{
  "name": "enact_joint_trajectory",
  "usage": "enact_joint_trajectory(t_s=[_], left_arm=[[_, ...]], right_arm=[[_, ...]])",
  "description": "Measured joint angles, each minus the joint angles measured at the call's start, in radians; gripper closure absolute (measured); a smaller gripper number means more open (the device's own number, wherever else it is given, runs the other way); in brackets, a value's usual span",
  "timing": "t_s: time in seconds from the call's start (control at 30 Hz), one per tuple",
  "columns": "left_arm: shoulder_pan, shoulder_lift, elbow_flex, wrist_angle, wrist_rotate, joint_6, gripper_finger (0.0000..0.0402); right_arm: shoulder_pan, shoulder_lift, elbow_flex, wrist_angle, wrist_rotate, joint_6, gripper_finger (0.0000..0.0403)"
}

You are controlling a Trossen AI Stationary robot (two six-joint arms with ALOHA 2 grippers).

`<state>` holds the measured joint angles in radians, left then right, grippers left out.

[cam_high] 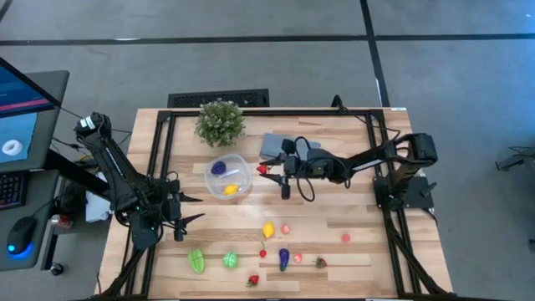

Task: Pick and placing Produce into tupperware
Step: Put the top strawberry into the transparent bin, then put the cabbage into the transparent bin

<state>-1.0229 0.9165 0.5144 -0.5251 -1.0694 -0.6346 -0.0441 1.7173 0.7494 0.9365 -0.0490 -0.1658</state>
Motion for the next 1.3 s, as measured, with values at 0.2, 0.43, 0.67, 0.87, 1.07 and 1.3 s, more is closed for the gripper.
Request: enact_joint_trajectory(t_s=[0.2, 0.43, 0.67, 0.87, 1.07, 1.3], left_arm=[[0.000, 0.000, 0.000, 0.000, 0.001, 0.000, 0.0209], [0.000, 0.000, 0.000, 0.000, 0.014, -0.001, 0.0209], [0.000, 0.000, 0.000, 0.000, 0.017, -0.001, 0.0209], [0.000, 0.000, 0.000, 0.000, 0.017, 0.000, 0.0209], [0.000, 0.000, 0.000, 0.000, 0.017, 0.000, 0.0209], [0.000, 0.000, 0.000, 0.000, 0.017, 0.000, 0.0209]], right_arm=[[-0.028, 0.095, 0.101, -0.023, -0.056, 0.001, 0.0210], [-0.065, 0.272, 0.261, -0.039, -0.139, 0.040, 0.0225], [-0.096, 0.437, 0.405, -0.050, -0.213, 0.108, 0.0217], [-0.109, 0.526, 0.489, -0.114, -0.240, 0.149, 0.0207], [-0.109, 0.564, 0.541, -0.157, -0.242, 0.163, 0.0235], [-0.109, 0.555, 0.549, -0.179, -0.242, 0.165, 0.0259]])
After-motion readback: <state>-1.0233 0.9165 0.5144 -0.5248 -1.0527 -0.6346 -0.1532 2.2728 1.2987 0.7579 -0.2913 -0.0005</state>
